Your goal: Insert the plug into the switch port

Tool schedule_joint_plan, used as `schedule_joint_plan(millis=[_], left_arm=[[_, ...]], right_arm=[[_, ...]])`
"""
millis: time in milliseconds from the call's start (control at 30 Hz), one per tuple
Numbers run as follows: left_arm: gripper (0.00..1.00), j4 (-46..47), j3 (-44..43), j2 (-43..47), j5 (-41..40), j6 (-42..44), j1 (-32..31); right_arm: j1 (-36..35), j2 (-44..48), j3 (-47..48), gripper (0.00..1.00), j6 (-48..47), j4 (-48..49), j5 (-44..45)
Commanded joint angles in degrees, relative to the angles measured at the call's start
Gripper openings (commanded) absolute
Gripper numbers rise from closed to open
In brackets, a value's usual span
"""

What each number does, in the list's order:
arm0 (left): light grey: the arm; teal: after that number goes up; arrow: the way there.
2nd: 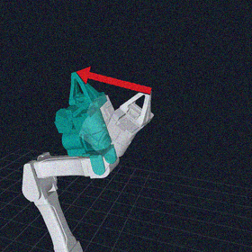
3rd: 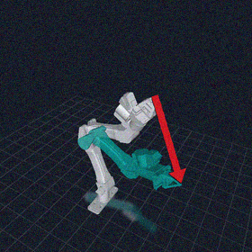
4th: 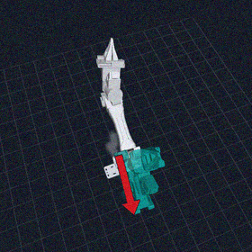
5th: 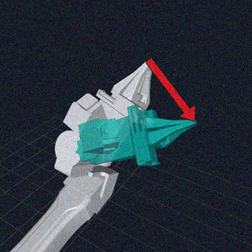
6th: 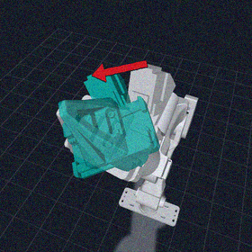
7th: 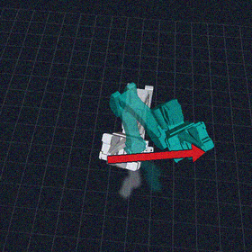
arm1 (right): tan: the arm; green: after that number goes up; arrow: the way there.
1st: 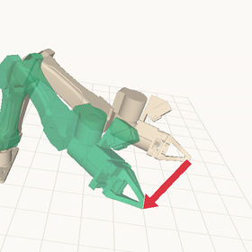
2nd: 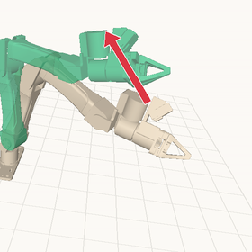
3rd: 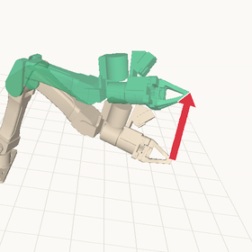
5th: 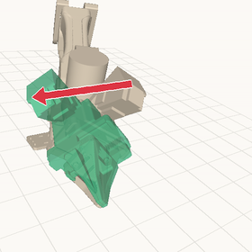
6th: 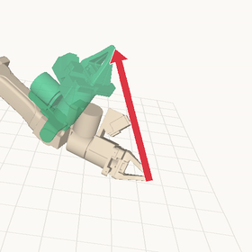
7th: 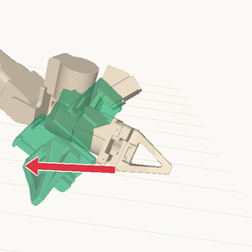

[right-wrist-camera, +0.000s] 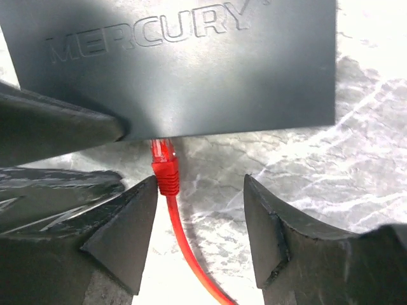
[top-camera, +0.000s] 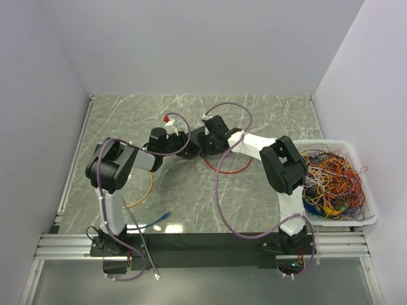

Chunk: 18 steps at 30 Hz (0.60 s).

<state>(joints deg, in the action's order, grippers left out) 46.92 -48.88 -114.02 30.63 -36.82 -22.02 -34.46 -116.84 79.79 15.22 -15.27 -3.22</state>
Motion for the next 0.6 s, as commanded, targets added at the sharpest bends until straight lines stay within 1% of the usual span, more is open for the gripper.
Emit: schedule_joint_plan(millis=[0, 67, 167, 267, 333, 467, 567], left_arm=[[0.40, -9.73, -2.08, 5.20, 1.98, -1.41, -0.05], [0.40, -11.83, -3.23, 5.91, 0.92, -1.76, 1.79], [0.41, -14.56, -7.44, 6.35, -0.13, -1.94, 4.34], [0.41, -19.66, -13.59, 4.78, -2.93, -0.19, 6.19], [0.41, -23.61, -18.77, 2.05, -3.65, 1.31, 6.99], [0.41, -26.34, -26.59, -4.70, -3.57, 1.57, 8.66], [0.41, -27.93, -30.12, -8.31, -3.39, 1.57, 8.93]], right_arm=[[0.01, 4.42, -1.91, 0.64, 0.60, 6.74, 2.87], [-0.08, 5.65, -2.71, 0.65, 0.68, 6.65, 2.79], [-0.43, 6.44, -4.02, 0.66, 0.68, 7.18, 1.91], [-1.31, 6.27, -4.20, 0.66, 0.51, 7.44, 1.99], [-1.66, 6.01, -3.77, 0.66, 0.68, 7.18, 2.43], [-1.67, 5.13, -3.06, 0.66, 0.95, 6.83, 2.26], [-1.75, 4.25, -2.45, 0.64, 1.04, 6.22, 2.52]])
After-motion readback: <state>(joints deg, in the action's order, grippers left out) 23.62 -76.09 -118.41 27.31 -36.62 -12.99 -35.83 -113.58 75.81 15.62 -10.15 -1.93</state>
